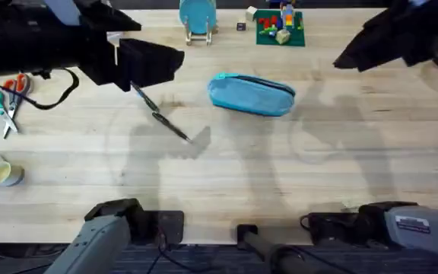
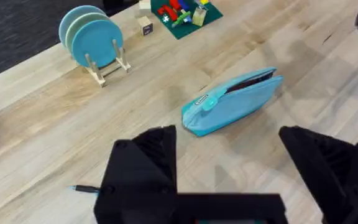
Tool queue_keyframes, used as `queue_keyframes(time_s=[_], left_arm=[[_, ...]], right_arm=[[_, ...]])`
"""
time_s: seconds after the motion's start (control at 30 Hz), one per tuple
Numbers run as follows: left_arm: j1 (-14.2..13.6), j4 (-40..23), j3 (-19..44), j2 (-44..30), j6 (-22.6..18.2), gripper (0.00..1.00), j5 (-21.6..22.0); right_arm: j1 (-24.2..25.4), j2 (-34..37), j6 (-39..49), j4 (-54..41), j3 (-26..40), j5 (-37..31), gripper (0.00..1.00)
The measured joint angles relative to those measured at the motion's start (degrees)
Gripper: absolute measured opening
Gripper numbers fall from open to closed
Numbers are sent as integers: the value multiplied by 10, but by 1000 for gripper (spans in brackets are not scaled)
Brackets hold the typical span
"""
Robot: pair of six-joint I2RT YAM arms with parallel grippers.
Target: Unzip the bag, pick up the pens from the table one at a time and place them inside, then zip the bag closed.
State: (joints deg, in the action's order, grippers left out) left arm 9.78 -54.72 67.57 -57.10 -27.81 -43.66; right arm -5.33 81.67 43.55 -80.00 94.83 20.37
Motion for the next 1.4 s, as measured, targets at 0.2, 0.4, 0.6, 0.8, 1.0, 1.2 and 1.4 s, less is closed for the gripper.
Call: queue_keyframes(time_s=[0.2, 0.4, 0.6, 0.8, 1.0, 1.2, 1.4], left_arm=[[0, 0, 0, 0, 0, 993, 0], [0, 0, 0, 0, 0, 993, 0], [0, 0, 0, 0, 0, 993, 0], [0, 0, 0, 0, 0, 993, 0], [0, 0, 0, 0, -2, 993, 0], [0, 0, 0, 0, -2, 993, 0], [0, 0, 0, 0, -2, 994, 0]], right_arm=[[68, 7, 52, -26, 0, 97, 33], [85, 44, 88, -33, 0, 148, 33], [85, 90, 105, -31, -25, 166, 33], [85, 147, 115, -18, -43, 170, 31], [85, 180, 136, -17, -44, 170, 32], [85, 195, 156, -12, -44, 170, 33], [78, 206, 162, 0, -45, 170, 32]])
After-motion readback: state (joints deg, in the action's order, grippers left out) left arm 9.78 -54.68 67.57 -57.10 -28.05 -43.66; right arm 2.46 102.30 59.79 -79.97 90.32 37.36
